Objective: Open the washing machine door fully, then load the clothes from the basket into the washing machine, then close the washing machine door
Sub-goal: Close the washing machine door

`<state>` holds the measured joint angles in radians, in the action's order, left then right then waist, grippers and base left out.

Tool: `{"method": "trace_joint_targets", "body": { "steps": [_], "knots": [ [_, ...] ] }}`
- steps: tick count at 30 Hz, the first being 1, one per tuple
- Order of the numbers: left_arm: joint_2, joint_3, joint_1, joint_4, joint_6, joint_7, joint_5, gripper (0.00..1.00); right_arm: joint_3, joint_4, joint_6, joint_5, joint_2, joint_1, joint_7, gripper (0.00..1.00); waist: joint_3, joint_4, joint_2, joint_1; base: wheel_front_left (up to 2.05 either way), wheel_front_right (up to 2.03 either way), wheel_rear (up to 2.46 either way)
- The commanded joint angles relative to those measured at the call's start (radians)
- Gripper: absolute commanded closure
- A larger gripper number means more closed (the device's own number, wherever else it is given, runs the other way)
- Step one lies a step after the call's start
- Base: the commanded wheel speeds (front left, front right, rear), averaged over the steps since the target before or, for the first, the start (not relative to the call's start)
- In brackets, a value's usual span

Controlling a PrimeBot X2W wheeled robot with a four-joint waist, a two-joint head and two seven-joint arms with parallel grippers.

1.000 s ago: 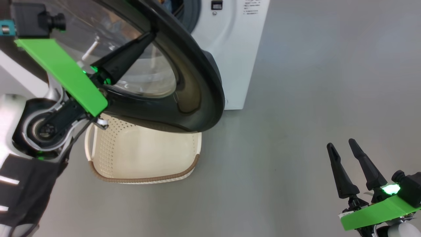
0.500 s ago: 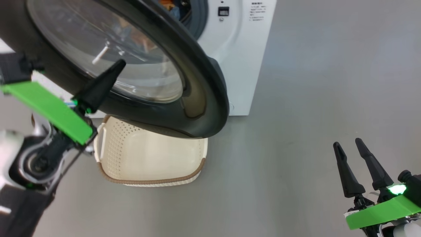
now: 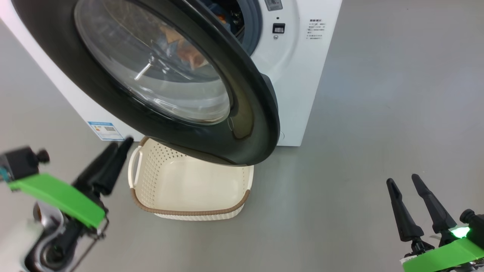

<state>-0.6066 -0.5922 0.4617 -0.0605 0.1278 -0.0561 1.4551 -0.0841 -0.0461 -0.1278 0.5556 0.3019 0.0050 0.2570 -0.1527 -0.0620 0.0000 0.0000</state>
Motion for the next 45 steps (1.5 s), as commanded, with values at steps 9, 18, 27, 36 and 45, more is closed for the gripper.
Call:
{"method": "trace_joint_targets", "body": {
  "steps": [9,18,27,36,45],
  "knots": [
    [-0.037,-0.042,-0.083,-0.052,0.003,-0.155,-0.033,0.0,-0.001,0.019,-0.003,-0.008,0.032,0.057,0.005,0.0,0.017,-0.022,0.0,0.0,0.0,0.0,0.0],
    [0.066,0.047,-0.196,-0.143,0.003,-0.205,-0.117,0.0,0.018,0.018,-0.003,-0.007,0.034,0.079,0.005,0.0,0.034,0.002,0.0,0.0,0.0,0.0,0.0],
    [0.186,0.309,-0.34,-0.16,0.003,-0.205,-0.364,0.0,0.024,0.013,-0.003,-0.007,0.042,0.075,0.005,0.0,0.035,0.06,0.0,0.0,0.0,0.0,0.0],
    [0.295,0.457,-0.403,-0.134,0.003,-0.206,-0.72,0.0,0.043,0.013,-0.003,-0.006,0.037,0.07,0.005,0.0,0.028,0.101,0.0,0.0,0.0,0.0,0.0],
    [0.405,0.587,-0.475,-0.062,0.003,-0.206,-1.022,0.0,0.051,0.007,-0.003,-0.002,0.029,0.063,0.005,0.0,0.038,0.114,0.0,0.0,0.0,0.0,0.0]
  ]
}}
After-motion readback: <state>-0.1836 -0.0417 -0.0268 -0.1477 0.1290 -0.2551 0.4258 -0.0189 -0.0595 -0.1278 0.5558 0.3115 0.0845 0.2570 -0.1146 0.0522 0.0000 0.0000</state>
